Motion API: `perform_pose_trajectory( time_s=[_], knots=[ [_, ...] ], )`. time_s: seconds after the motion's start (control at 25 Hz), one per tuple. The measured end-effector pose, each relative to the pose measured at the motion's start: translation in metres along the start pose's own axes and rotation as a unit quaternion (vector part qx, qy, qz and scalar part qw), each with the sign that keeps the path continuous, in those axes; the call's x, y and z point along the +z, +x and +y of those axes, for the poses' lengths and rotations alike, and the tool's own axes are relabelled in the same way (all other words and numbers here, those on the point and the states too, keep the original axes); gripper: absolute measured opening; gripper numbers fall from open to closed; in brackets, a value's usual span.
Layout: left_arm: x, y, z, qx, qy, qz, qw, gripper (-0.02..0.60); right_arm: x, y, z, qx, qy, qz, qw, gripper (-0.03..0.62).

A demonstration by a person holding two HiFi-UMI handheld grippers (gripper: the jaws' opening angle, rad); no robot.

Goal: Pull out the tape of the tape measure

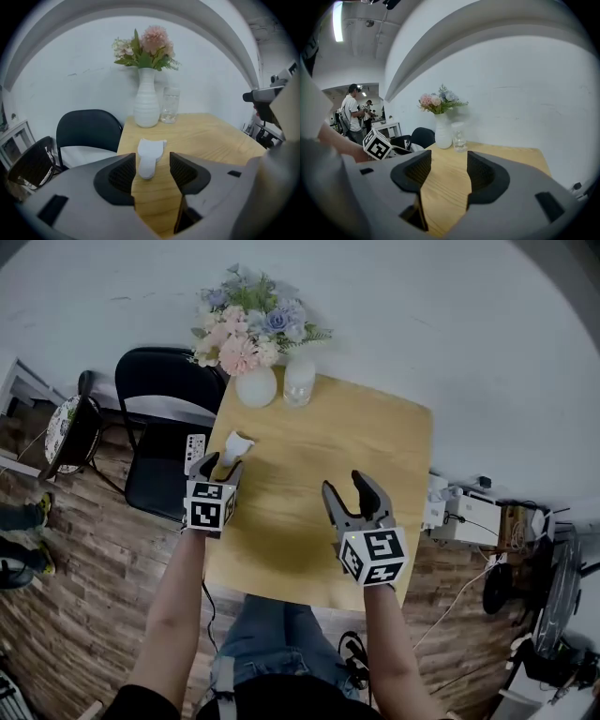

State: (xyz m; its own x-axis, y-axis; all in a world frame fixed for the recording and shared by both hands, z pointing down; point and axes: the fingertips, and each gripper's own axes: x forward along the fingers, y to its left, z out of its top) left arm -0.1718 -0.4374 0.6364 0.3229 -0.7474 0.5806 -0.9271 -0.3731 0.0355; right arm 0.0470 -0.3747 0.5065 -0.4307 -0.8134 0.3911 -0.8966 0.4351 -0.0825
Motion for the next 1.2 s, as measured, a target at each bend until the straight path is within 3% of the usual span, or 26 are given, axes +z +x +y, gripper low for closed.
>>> perform_pose_trajectory(
  time_s=[0.44, 0.6, 0.84, 1.2],
  knots=[
    [-0.017, 0.033, 0.006, -0.051, 0.028, 0.048, 0.9972, 0.225, -0.011, 0.016, 0.009, -0.012, 0.005, 0.024, 1.0, 0.23],
    [-0.018, 0.037, 0.004, -0.049, 0.054, 0.053, 0.9959, 0.147, -0.011, 0.019, 0.01, -0.011, 0.001, 0.022, 1.0, 0.227],
    [-0.017, 0.029, 0.002, -0.051, 0.027, 0.058, 0.9967, 0.141, -0.002, 0.011, 0.01, -0.009, -0.012, 0.015, 1.0, 0.219],
    [0.012, -0.011, -0.006, -0.033, 0.001, 0.031, 0.999, 0.141, 0.03, -0.012, 0.006, 0.006, -0.025, -0.018, 1.0, 0.212]
  ],
)
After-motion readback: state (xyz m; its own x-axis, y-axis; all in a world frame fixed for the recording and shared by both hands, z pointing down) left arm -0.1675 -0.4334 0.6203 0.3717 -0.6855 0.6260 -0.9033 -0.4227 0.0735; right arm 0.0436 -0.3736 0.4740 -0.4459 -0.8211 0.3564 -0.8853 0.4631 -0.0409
